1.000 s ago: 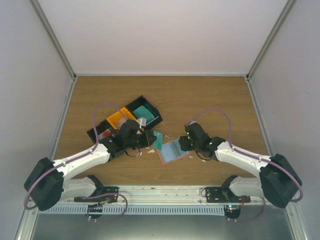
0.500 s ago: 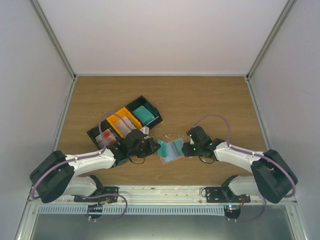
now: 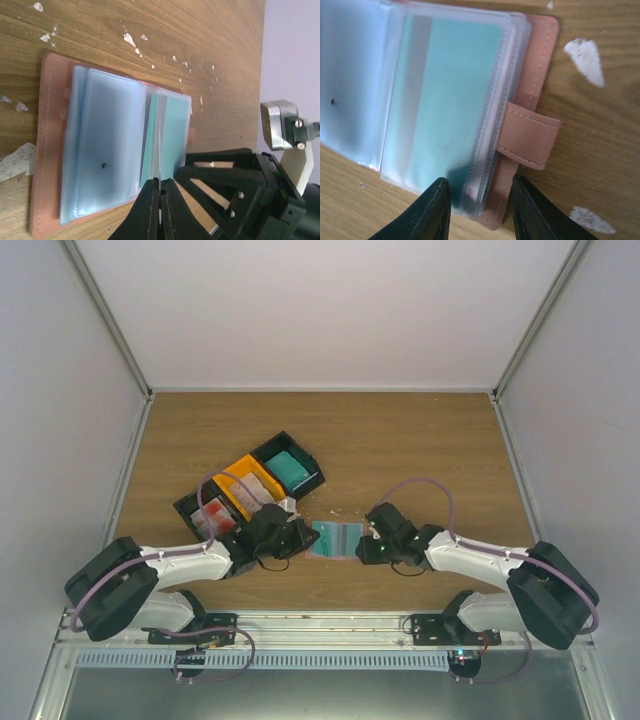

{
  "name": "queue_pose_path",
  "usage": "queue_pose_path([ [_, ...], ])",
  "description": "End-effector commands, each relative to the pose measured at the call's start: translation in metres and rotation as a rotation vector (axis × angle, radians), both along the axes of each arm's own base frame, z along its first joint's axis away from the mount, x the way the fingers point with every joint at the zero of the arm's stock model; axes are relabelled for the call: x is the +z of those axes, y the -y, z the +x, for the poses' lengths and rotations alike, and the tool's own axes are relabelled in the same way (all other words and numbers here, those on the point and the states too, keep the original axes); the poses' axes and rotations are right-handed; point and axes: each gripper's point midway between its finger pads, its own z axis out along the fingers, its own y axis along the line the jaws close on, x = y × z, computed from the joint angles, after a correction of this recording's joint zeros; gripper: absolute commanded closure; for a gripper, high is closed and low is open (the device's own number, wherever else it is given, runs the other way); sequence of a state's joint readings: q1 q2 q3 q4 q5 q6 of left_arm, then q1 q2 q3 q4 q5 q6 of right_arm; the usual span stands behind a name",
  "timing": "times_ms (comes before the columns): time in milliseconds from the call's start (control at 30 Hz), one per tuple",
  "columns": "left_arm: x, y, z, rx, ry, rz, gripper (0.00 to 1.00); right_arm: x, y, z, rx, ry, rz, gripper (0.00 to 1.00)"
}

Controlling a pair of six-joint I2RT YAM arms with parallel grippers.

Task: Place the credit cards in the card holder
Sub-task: Insert the credit card into the card holder.

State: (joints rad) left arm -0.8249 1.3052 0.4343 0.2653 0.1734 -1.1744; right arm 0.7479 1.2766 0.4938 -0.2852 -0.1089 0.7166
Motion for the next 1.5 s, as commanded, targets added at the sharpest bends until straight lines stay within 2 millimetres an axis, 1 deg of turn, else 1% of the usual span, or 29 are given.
queue_pose_path([
  [0, 0.005, 0.0, 0.011, 0.044, 0.069, -0.015, 1.0, -0.003, 0.002, -0.01, -0.058, -0.05, -0.044, 0.63],
  [133, 0.003, -0.001, 0.015, 0.047, 0.097, -0.001, 1.0, -0.002, 0.007, -0.003, -0.081, -0.04, -0.112, 0.6],
  [233, 0.007, 0.003, 0.016, 0.019, 0.123, 0.003, 1.0, 0.0, 0.011, 0.001, -0.09, -0.03, -0.162, 0.58],
  [367, 0.009, 0.008, 0.017, -0.022, 0.153, 0.006, 1.0, 0.009, 0.013, 0.006, -0.102, -0.014, -0.178, 0.57],
  [467, 0.01, 0.014, 0.018, -0.056, 0.177, 0.01, 1.0, 0.016, 0.009, 0.009, -0.101, -0.002, -0.165, 0.56],
  [600, 0.01, 0.022, 0.022, -0.089, 0.196, 0.008, 1.0, 0.018, -0.001, 0.01, -0.078, -0.006, -0.128, 0.56],
  [767, 0.008, 0.027, 0.028, -0.112, 0.207, -0.013, 1.0, 0.007, -0.002, 0.005, -0.085, -0.053, -0.131, 0.6],
  [833, 0.007, 0.026, 0.032, -0.11, 0.203, -0.015, 1.0, 0.002, 0.0, 0.003, -0.095, -0.067, -0.139, 0.61],
  [933, 0.003, 0.028, 0.034, -0.124, 0.195, -0.022, 1.0, -0.003, 0.003, 0.001, -0.099, -0.078, -0.149, 0.62],
  [1067, -0.006, 0.029, 0.033, -0.135, 0.175, -0.017, 1.0, -0.007, 0.003, -0.005, -0.092, -0.103, -0.143, 0.63],
  [1300, -0.014, 0.036, 0.032, -0.154, 0.148, -0.048, 1.0, -0.009, 0.008, -0.007, -0.094, -0.109, -0.162, 0.63],
  [1467, -0.018, 0.042, 0.031, -0.171, 0.13, -0.076, 1.0, -0.008, 0.006, -0.008, -0.089, -0.113, -0.151, 0.63],
])
